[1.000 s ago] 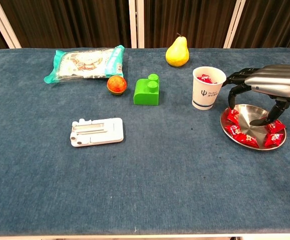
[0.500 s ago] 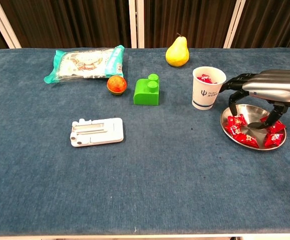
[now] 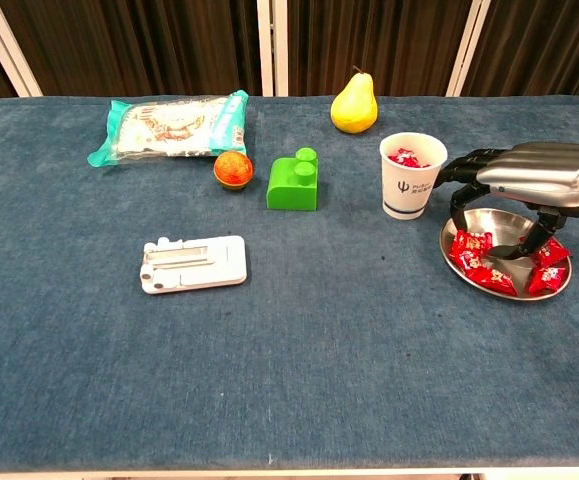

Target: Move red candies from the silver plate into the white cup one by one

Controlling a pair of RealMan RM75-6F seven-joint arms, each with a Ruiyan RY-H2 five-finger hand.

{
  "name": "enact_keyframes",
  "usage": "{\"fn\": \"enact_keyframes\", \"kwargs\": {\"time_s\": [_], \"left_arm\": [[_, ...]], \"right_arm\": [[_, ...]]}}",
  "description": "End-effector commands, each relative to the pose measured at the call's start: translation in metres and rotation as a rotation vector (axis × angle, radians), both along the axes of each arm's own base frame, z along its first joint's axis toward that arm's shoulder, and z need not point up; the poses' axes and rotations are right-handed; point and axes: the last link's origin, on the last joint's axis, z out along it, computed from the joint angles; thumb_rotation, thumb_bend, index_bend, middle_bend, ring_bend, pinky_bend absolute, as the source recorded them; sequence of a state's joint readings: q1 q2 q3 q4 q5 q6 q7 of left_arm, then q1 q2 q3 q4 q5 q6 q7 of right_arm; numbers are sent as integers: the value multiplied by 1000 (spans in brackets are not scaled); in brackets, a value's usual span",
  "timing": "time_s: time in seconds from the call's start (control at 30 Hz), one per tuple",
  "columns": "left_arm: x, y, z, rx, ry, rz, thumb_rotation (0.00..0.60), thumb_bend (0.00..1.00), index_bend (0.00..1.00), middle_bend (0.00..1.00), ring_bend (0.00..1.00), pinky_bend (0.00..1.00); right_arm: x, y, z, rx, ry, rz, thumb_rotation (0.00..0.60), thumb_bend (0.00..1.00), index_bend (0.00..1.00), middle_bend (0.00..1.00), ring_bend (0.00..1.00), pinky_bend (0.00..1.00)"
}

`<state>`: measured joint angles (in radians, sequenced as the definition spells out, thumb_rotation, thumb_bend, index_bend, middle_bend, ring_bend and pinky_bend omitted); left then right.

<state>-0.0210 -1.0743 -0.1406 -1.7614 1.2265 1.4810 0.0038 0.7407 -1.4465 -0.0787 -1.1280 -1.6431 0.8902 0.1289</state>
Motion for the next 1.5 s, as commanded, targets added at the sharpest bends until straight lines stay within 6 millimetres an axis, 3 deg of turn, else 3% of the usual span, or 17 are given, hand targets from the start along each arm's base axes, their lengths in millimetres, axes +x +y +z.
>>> {"fn": "enact_keyframes", "kwargs": {"time_s": [0.03,0.73,1.07,1.27,1.5], "left_arm": [[0,0,0,0,0,0,600,347,172,0,0,0],[0,0,0,-2,-1,1,600,346,172,0,0,0],[0,0,0,-3,-1,0,600,347,172,0,0,0],[1,0,0,-4,-1,-1,600,347,172,0,0,0],[1,0,-1,-4,-1,-3,600,347,172,0,0,0]], "right_arm": [[1,0,-1,4,-1,5,600,483,491,110,34,0],[-1,4,-1,13,17,5,600,558,584,110,34,0],[-1,5,6,-2,11,14,600,614,686,110,34,0],[4,8,22,-33,-25,22,600,614,694,110,34,0],[20,13,58,-107,-103,46,600,613,688,110,34,0]]}}
